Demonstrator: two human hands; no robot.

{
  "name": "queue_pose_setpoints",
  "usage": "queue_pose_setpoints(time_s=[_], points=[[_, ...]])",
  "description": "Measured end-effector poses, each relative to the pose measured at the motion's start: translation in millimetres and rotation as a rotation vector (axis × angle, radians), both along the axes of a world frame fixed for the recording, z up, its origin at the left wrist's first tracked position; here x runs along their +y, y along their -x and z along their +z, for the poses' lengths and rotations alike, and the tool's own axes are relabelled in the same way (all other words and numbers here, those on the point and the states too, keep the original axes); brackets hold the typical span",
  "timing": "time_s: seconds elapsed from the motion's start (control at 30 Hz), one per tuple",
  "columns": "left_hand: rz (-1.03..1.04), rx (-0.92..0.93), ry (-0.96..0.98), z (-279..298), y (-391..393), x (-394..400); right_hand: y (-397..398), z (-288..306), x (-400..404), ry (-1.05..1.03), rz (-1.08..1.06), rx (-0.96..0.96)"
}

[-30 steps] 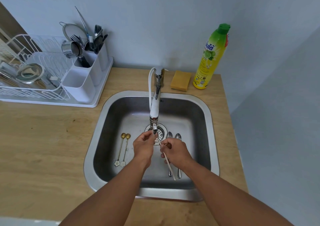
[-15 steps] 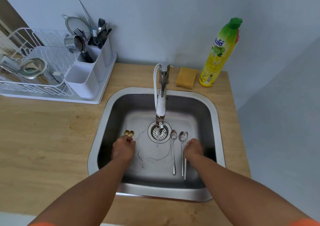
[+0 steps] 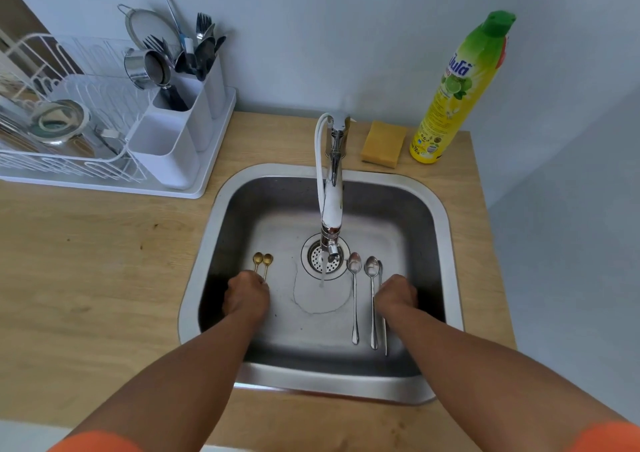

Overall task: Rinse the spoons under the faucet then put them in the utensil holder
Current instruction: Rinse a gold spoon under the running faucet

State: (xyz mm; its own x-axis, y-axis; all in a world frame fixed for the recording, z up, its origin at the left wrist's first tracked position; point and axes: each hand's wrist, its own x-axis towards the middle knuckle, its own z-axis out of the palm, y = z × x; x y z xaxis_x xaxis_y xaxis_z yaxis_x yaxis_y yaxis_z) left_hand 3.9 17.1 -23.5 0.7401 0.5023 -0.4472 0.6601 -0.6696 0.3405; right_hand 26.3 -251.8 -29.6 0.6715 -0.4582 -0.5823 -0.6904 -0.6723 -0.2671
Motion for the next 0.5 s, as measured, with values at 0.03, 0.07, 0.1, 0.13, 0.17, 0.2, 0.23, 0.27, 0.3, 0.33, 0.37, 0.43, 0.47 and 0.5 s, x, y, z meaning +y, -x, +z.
queue_pose_setpoints(time_s=[0.03,0.07,0.1,0.13,0.17,0.2,0.23,0.27,0.3,0.33,0.37,0.43,0.47,0.5], points=[[0.003,0.003,-0.004,-1,-1,0,1,0,1,0.007,0.006,-0.004],[0.008,0.004,-0.006,-2,-2,1,2,0,1,0.012,0.012,-0.007],[0.015,0.004,-0.004,-3,-3,0,3,1,2,0.014,0.018,-0.009],[0.021,0.004,0.0,-4,-3,0,3,1,2,0.015,0.024,-0.012],[0.023,0.007,0.004,-4,-4,0,4,1,1,0.015,0.03,-0.014],[0.023,0.013,0.007,-4,-4,0,5,2,1,0.016,0.036,-0.016],[0.025,0.019,0.011,-5,-5,0,6,2,1,0.018,0.042,-0.019],[0.027,0.027,0.016,-7,-5,0,7,3,1,0.018,0.046,-0.028],[0.03,0.034,0.018,-8,-5,0,8,4,1,0.018,0.051,-0.041],[0.034,0.042,0.016,-9,-6,-1,9,4,0,0.019,0.055,-0.057],[0.041,0.049,0.013,-9,-6,-3,10,6,1,0.024,0.06,-0.075],[0.058,0.065,0.006,-10,-8,-5,12,10,2,0.034,0.073,-0.113],[0.065,0.075,0.007,-10,-9,-6,13,13,3,0.038,0.084,-0.136],[0.07,0.089,0.015,-10,-9,-8,13,16,4,0.043,0.099,-0.164]])
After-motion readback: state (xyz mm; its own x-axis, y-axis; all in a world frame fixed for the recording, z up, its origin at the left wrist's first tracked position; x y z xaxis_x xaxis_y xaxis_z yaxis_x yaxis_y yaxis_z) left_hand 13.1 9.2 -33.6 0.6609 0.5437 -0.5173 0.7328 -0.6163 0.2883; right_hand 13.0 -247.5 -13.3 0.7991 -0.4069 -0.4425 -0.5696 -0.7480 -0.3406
